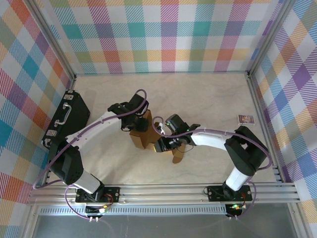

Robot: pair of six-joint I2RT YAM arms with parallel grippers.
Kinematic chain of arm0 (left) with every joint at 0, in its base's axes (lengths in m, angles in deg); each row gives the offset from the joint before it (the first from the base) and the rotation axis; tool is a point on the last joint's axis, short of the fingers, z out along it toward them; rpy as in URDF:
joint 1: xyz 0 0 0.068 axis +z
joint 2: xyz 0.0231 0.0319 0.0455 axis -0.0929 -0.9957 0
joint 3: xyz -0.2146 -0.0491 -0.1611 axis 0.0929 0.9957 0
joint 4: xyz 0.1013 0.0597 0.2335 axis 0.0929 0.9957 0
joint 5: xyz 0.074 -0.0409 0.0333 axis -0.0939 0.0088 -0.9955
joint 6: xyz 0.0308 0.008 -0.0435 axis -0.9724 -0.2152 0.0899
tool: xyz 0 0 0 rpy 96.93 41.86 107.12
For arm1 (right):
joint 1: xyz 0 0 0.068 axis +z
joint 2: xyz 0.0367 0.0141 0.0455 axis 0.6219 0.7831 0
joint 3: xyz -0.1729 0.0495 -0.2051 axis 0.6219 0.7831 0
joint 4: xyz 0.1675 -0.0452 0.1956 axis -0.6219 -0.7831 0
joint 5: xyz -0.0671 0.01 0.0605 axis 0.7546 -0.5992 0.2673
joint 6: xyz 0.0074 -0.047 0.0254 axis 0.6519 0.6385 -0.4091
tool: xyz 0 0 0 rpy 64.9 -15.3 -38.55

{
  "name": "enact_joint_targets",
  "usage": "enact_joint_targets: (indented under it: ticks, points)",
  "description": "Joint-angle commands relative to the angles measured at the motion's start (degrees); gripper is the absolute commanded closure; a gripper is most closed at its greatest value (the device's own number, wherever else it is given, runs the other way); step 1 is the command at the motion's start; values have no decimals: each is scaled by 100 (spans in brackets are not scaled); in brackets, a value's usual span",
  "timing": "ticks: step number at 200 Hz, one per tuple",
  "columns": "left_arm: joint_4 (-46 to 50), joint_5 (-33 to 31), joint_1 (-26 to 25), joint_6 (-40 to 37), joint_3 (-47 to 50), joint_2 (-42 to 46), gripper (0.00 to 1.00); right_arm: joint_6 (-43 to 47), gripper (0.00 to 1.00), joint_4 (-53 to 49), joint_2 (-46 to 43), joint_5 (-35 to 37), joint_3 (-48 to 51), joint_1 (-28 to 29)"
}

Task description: Fold the paper box

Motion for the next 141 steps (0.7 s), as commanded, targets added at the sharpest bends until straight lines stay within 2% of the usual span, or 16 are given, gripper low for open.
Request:
enact_joint_targets:
  ticks: [1, 62, 96, 125, 141]
  points:
    - [344, 263, 1, -74, 27, -124, 49, 4, 67, -190, 307, 121, -183, -147]
    - [335, 257, 0, -74, 43, -135, 49, -73, 69, -62, 1005, -50, -185, -158]
    - [340, 273, 6, -76, 29, -146, 49, -96, 70, -584, 1290, 253, -264, -158]
    - [343, 255, 1, -74, 38, -142, 49, -59, 71, -732, 1400, 363, -270, -158]
    - [337, 253, 5, -74, 18, -157, 49, -71, 71, -499, 1250, 183, -196, -157]
